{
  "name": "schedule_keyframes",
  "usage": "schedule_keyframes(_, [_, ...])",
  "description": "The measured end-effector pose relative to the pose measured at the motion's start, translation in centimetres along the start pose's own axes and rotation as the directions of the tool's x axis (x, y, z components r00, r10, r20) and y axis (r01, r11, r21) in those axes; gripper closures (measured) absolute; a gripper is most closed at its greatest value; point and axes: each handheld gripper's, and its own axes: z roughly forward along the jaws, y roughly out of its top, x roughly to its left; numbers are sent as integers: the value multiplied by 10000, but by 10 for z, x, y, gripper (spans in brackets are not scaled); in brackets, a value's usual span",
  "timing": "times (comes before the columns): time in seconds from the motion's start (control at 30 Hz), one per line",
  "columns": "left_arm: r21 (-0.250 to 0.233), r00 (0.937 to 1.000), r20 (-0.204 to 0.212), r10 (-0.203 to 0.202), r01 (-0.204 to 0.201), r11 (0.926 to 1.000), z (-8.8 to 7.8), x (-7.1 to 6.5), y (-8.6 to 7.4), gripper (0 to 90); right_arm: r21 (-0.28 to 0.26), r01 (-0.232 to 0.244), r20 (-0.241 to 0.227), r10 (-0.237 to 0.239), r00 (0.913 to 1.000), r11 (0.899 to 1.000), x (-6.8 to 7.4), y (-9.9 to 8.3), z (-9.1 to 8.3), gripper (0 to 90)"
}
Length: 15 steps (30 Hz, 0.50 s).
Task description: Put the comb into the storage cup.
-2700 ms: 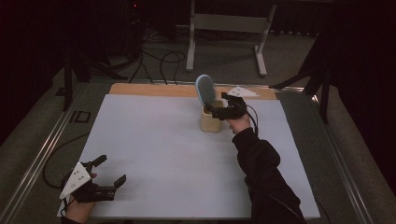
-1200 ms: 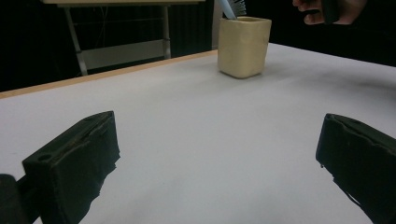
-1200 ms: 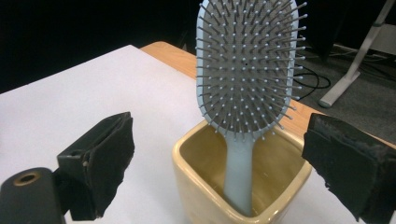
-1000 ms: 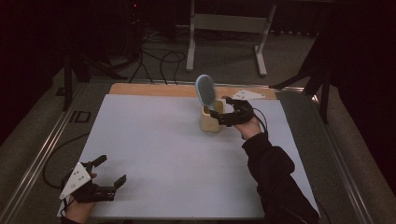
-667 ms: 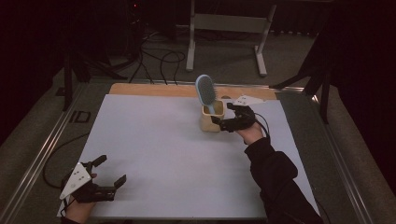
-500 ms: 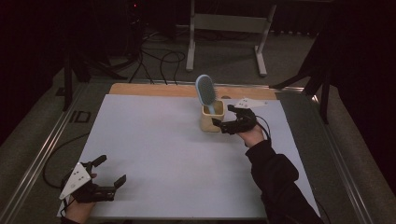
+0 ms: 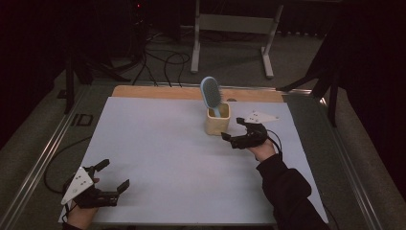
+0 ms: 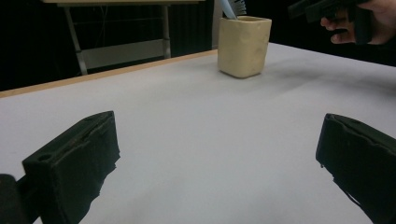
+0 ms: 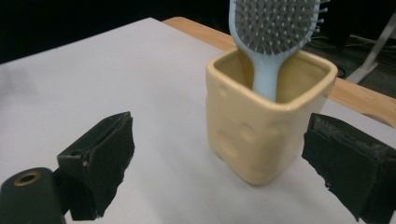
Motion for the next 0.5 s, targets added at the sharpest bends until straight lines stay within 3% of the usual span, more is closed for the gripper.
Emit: schedule_keyframes(0.5, [4, 10000, -3, 3, -3, 10000, 0, 0, 0, 0, 184, 213, -96, -211, 9997, 9996, 9, -33, -12, 91])
